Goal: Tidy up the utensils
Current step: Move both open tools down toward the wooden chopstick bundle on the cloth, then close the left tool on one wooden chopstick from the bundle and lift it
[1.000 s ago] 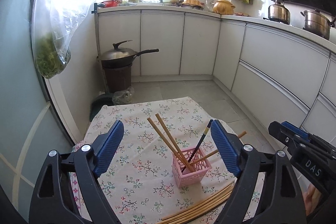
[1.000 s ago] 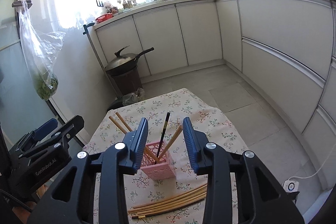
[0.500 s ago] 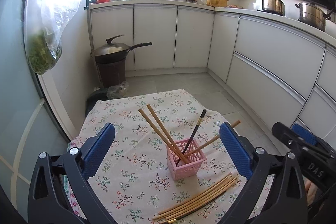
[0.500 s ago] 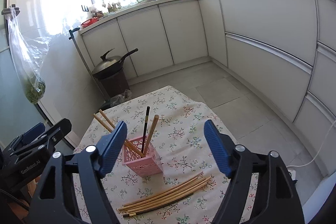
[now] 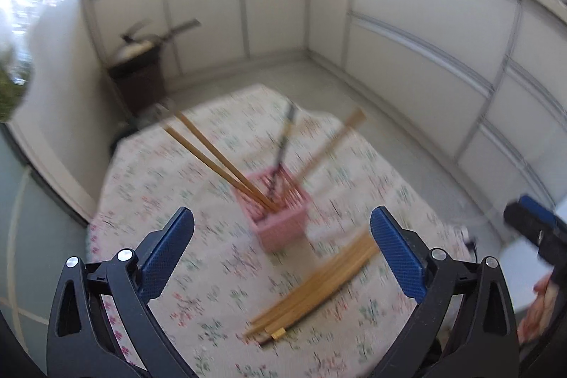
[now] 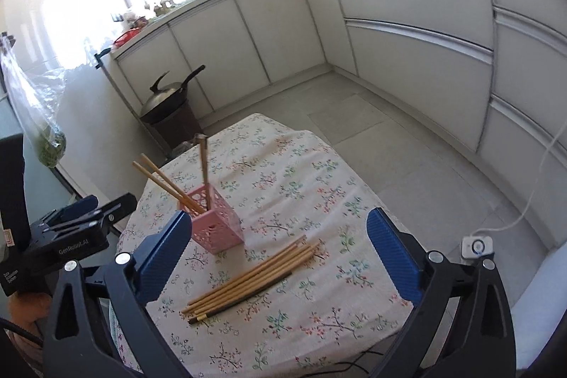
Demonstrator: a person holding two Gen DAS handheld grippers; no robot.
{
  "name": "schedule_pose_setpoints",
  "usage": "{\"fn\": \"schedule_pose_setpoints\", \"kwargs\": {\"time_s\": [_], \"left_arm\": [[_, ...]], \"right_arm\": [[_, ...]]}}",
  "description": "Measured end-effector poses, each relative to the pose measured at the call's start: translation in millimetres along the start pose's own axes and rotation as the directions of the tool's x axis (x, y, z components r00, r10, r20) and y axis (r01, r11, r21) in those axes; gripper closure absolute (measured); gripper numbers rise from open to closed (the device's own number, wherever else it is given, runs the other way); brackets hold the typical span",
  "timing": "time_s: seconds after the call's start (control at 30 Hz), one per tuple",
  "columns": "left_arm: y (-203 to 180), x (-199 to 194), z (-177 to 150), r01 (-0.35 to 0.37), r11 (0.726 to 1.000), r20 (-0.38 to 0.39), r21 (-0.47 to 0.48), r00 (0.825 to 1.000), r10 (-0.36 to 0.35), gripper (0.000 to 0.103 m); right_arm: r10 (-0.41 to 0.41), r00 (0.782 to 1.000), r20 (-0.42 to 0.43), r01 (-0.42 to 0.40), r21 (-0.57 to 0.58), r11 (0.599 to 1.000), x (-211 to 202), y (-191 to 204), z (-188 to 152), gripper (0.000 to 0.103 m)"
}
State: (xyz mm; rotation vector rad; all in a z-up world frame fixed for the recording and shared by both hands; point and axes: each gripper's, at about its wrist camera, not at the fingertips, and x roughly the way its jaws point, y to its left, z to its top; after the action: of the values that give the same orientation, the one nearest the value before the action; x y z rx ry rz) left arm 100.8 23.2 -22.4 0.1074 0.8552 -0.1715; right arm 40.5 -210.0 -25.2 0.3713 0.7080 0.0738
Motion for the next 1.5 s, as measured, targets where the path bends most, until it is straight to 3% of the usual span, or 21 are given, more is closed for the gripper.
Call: {"fn": "schedule_pose_setpoints", "kwargs": {"time_s": [0.07, 0.17, 0.37, 0.6, 0.77, 0.83, 0.97, 1.1, 1.5], "left_arm": [[-12, 19, -9, 0.049, 0.998, -0.095, 0.049, 0.995, -0.044, 0.007], [-41, 47, -27, 0.109, 0.985, -0.225, 0.136, 0.971, -0.077, 0.007], [-86, 89, -40, 0.158, 0.961, -0.333, 0.225, 0.940, -0.076, 0.007], [-131, 151, -24, 0.149, 0.936, -0.450, 0.320, 0.893, 0.012, 0.008], [-145, 180, -7, 0.175, 0.931, -0.521, 0.320, 0.853, 0.018, 0.009], [-149, 188, -4, 0.201, 0.925, -0.558, 0.322, 0.829, 0.014, 0.013], [-155, 199, -7, 0.246, 0.910, -0.612, 0.333, 0.791, 0.011, 0.047], [-155, 208, -14, 0.260, 0.909, -0.630, 0.326, 0.776, 0.004, 0.072], [-137, 215, -8, 0.281, 0.926, -0.627, 0.250, 0.776, -0.066, 0.078]], "right_arm": [[-0.009, 0.999, -0.036, 0.013, 0.097, 0.995, 3, -24, -1, 0.007], [0.037, 0.995, -0.089, -0.012, 0.275, 0.961, 7, -60, 1, 0.007], [0.090, 0.987, -0.130, -0.022, 0.455, 0.890, 13, -99, -3, 0.007], [0.173, 0.968, -0.180, -0.055, 0.523, 0.850, 16, -120, -7, 0.007], [0.199, 0.962, -0.188, -0.070, 0.533, 0.843, 16, -124, -3, 0.007], [0.218, 0.955, -0.202, -0.075, 0.547, 0.834, 20, -126, -4, 0.007], [0.240, 0.945, -0.221, -0.076, 0.566, 0.821, 23, -128, -5, 0.007], [0.239, 0.943, -0.233, -0.065, 0.573, 0.817, 25, -129, -7, 0.007], [0.232, 0.937, -0.262, -0.046, 0.565, 0.824, 34, -129, -10, 0.007]]}}
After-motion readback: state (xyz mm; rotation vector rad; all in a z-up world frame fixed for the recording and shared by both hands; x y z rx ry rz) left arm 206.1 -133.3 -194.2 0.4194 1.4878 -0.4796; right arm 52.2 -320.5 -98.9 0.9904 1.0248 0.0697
